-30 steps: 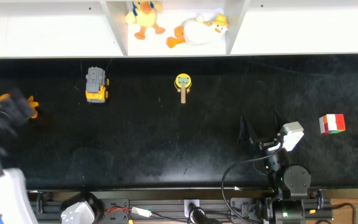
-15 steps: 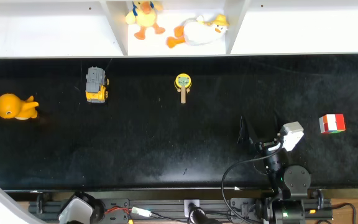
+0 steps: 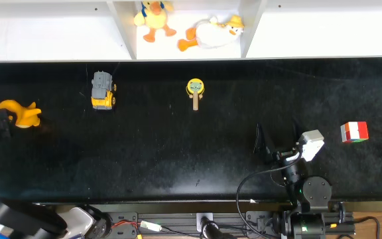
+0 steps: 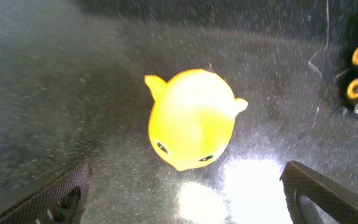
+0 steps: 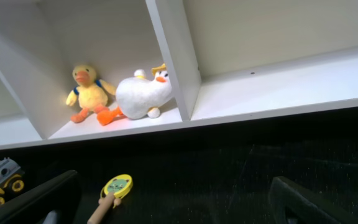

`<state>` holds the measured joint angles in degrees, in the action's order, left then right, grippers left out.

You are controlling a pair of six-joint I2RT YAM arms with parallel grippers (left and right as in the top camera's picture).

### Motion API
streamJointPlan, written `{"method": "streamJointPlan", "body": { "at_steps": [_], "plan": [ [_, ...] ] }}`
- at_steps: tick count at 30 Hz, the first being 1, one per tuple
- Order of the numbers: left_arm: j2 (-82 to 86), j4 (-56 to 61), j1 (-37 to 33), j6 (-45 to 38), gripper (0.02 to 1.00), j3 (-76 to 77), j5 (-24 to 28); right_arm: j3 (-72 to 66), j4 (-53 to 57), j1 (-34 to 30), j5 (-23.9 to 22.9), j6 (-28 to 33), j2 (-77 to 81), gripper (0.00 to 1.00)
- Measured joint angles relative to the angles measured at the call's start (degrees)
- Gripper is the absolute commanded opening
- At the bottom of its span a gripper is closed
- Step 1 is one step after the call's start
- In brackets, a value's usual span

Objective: Store Toys

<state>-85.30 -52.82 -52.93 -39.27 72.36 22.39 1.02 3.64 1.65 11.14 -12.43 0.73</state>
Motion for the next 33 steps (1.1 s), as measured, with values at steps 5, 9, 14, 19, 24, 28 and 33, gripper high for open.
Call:
{"method": "streamJointPlan", "body": {
  "at_steps": [5, 9, 14, 19, 24, 28, 33],
  "plan": [
    [-1.1, 0.2, 0.0, -1.2, 0.998, -0.9, 0.4, 0.0, 0.0, 0.0, 0.0, 0.0, 0.0, 0.993],
    [-1.1, 3.4, 0.0, -1.5, 0.998, -2.6, 0.4, 0.0, 0.0, 0.0, 0.0, 0.0, 0.0, 0.998],
    [-1.1, 6.8, 0.0, -1.6, 0.996, -5.9, 0.4, 0.0, 0.0, 0.0, 0.0, 0.0, 0.0, 0.998],
    [-1.1, 11.6, 0.0, -1.6, 0.982, -8.6, 0.5, 0.0, 0.0, 0.0, 0.0, 0.0, 0.0, 0.996],
    [-1.1, 16.1, 0.0, -1.6, 0.969, -10.5, 2.3, 0.0, 0.0, 0.0, 0.0, 0.0, 0.0, 0.996],
    [-1.1, 19.0, 0.0, -1.4, 0.947, -11.6, 3.7, 0.0, 0.0, 0.0, 0.0, 0.0, 0.0, 0.996],
    [-1.1, 20.0, 0.1, -1.0, 0.895, -12.4, 5.3, 0.0, 0.0, 0.0, 0.0, 0.0, 0.0, 0.993]
  ]
}}
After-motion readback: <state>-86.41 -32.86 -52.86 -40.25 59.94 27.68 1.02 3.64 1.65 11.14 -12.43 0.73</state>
